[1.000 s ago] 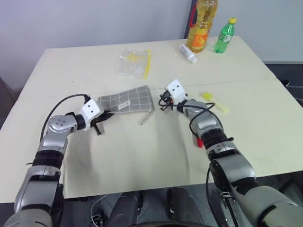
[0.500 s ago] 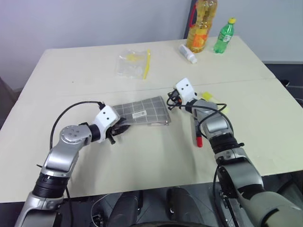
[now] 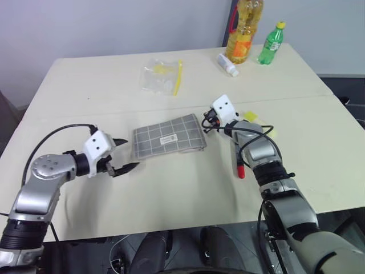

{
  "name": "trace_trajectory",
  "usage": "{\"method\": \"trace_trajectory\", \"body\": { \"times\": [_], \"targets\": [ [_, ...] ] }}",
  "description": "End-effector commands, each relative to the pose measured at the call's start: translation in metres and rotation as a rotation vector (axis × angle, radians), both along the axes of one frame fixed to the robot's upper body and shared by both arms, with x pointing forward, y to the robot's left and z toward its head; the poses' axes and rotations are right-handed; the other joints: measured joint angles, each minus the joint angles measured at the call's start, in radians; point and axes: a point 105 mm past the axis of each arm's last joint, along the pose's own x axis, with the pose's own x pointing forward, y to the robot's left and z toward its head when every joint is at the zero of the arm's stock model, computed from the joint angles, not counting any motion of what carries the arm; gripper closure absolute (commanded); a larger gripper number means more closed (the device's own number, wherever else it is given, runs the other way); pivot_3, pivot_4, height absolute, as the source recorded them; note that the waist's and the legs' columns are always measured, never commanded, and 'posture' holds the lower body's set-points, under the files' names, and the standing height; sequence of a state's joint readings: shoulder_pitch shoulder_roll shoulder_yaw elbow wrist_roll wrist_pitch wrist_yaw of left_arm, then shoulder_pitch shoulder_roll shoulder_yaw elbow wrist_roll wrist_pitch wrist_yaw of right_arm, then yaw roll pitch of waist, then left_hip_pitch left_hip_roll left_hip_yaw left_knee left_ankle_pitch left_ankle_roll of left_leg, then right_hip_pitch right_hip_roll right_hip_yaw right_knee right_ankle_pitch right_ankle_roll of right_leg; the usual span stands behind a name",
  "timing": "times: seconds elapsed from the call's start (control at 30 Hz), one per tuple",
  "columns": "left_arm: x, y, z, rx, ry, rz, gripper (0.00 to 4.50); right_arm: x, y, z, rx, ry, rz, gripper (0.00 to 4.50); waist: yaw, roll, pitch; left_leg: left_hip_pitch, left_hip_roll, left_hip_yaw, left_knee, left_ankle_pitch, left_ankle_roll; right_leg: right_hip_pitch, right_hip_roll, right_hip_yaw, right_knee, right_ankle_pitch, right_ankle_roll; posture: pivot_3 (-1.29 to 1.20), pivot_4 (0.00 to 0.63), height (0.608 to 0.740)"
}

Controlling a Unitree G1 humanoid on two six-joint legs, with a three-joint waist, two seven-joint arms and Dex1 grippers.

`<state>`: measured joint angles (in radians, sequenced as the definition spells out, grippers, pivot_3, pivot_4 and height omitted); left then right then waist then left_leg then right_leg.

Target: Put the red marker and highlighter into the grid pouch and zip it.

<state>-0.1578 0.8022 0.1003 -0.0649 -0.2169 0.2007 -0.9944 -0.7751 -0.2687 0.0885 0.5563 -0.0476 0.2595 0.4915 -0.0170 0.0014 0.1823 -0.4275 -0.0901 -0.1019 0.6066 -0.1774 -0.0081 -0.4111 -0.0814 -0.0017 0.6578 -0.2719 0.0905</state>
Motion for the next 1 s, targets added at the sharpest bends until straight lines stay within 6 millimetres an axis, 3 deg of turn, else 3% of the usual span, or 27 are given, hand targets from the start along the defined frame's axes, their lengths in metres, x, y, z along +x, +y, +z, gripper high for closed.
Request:
{"method": "trace_trajectory", "body": {
  "times": [0.03,0.17,0.4,0.73,1.0],
  "targets": [
    [0.008,0.017,0.012,0.108,-0.119,-0.01,0.06,0.001,-0.006,0.006,0.007,-0.022,-0.023,4.5,0.001,0.0,0.0,0.0,0.0,0.0,-0.001,0.0,0.0,0.0,0.0,0.0,0.0,0.0,0.0,0.0,0.15,0.74],
    [0.023,0.022,0.007,0.249,-0.242,-0.06,0.06,0.002,-0.01,-0.003,-0.008,0.015,-0.05,4.5,0.004,0.0,0.0,0.0,0.0,0.0,-0.001,0.0,0.0,0.0,0.0,0.0,-0.002,0.0,0.0,0.0,0.15,0.74],
    [0.035,0.005,-0.002,0.304,-0.329,-0.208,0.06,0.002,-0.005,-0.014,0.018,0.084,-0.054,4.5,-0.002,0.0,0.0,0.0,0.0,0.0,-0.003,0.0,0.0,0.0,-0.001,0.0,-0.003,0.002,0.003,0.0,0.15,0.74],
    [0.038,-0.012,-0.016,0.34,-0.376,-0.359,0.06,-0.008,0.04,-0.017,0.009,0.103,0.13,4.5,-0.005,0.0,0.0,0.002,0.0,0.001,-0.005,0.001,-0.001,0.0,0.0,0.0,-0.002,0.002,0.003,0.0,0.15,0.74],
    [0.039,-0.015,-0.018,0.349,-0.418,-0.398,0.06,-0.017,0.055,-0.024,-0.005,0.116,0.211,4.5,-0.003,0.0,-0.001,0.003,0.0,0.001,-0.005,0.001,-0.001,0.002,0.0,-0.001,-0.001,0.002,0.004,0.0,0.15,0.74]
  ]
}}
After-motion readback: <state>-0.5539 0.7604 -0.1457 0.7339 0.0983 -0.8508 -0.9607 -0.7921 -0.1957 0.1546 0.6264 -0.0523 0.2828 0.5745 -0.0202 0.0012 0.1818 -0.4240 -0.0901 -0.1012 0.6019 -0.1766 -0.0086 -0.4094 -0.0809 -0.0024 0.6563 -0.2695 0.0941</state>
